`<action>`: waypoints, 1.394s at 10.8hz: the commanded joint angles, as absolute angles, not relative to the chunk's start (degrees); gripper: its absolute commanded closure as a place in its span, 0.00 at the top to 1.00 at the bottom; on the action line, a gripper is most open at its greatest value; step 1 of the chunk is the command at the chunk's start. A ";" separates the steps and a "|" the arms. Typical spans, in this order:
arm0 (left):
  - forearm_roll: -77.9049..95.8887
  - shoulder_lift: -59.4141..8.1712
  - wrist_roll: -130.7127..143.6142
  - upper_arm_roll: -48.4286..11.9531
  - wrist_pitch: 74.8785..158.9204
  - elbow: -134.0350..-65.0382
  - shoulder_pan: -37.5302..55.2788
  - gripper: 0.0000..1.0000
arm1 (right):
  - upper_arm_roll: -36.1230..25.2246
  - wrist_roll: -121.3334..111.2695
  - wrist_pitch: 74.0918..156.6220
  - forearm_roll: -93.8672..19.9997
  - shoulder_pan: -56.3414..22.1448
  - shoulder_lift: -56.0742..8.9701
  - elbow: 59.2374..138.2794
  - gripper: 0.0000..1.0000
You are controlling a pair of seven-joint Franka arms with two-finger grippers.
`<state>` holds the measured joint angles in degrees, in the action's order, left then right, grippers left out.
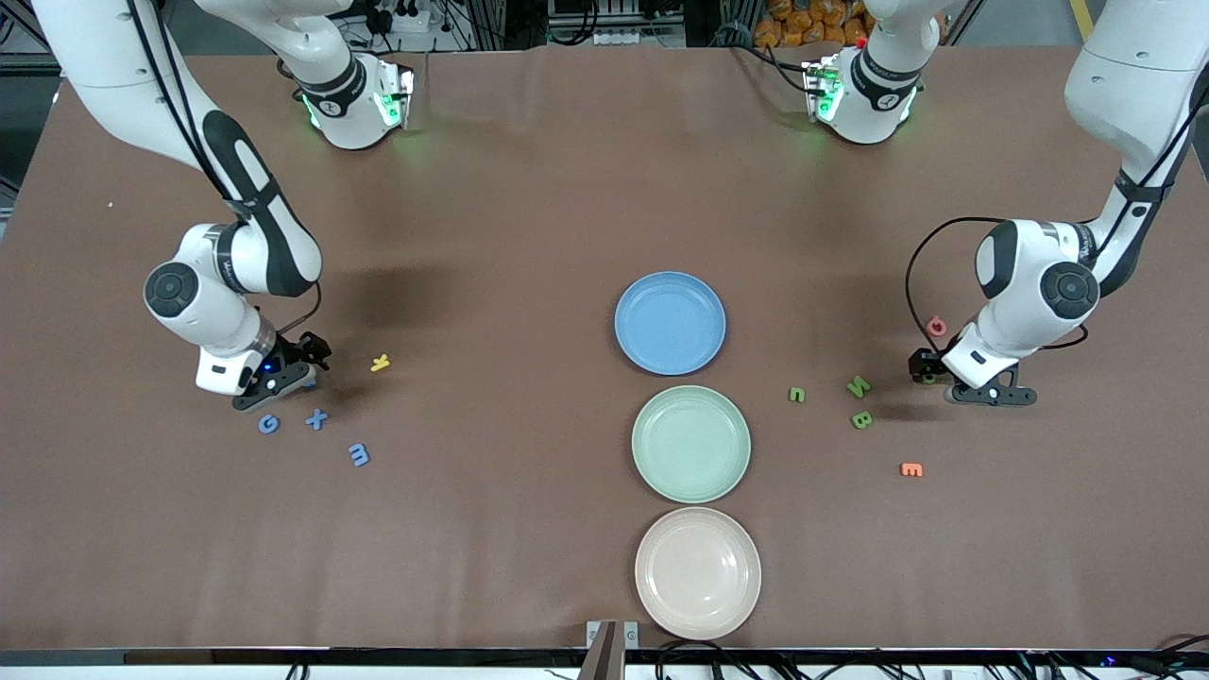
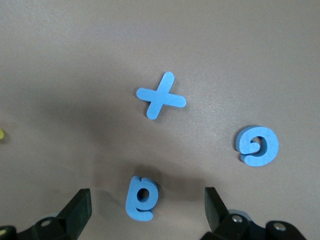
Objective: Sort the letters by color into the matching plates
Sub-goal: 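Lower the right gripper onto blue P while the left gripper lowers onto green P, then close the right gripper on blue P while the left gripper grips green P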
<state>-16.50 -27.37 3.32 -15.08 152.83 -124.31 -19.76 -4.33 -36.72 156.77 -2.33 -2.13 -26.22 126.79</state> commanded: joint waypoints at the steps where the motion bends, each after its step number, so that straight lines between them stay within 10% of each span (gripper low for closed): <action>1: -17.84 -27.33 3.69 -15.56 153.98 -124.89 -20.13 0.73 | -3.87 -37.53 158.03 -1.67 -1.41 -26.72 127.00 0.87; 7: -17.84 -28.30 3.60 -15.56 155.04 -124.89 -19.87 0.54 | -3.87 -37.35 157.41 -1.76 -1.41 -26.54 127.35 0.16; 10: -17.84 -28.30 3.69 -15.56 155.04 -124.72 -19.42 0.00 | -3.78 -36.83 157.15 -1.76 -1.41 -26.11 127.18 0.12; 15: -17.84 -26.37 4.74 -16.00 154.43 -124.10 -17.33 0.00 | -3.34 -25.98 138.10 -2.72 -2.01 -20.40 119.63 0.10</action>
<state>-16.51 -27.87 3.32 -15.85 154.42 -124.21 -19.16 -4.27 -33.95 146.21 -2.44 -1.96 -24.48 122.30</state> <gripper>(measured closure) 0.749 0.722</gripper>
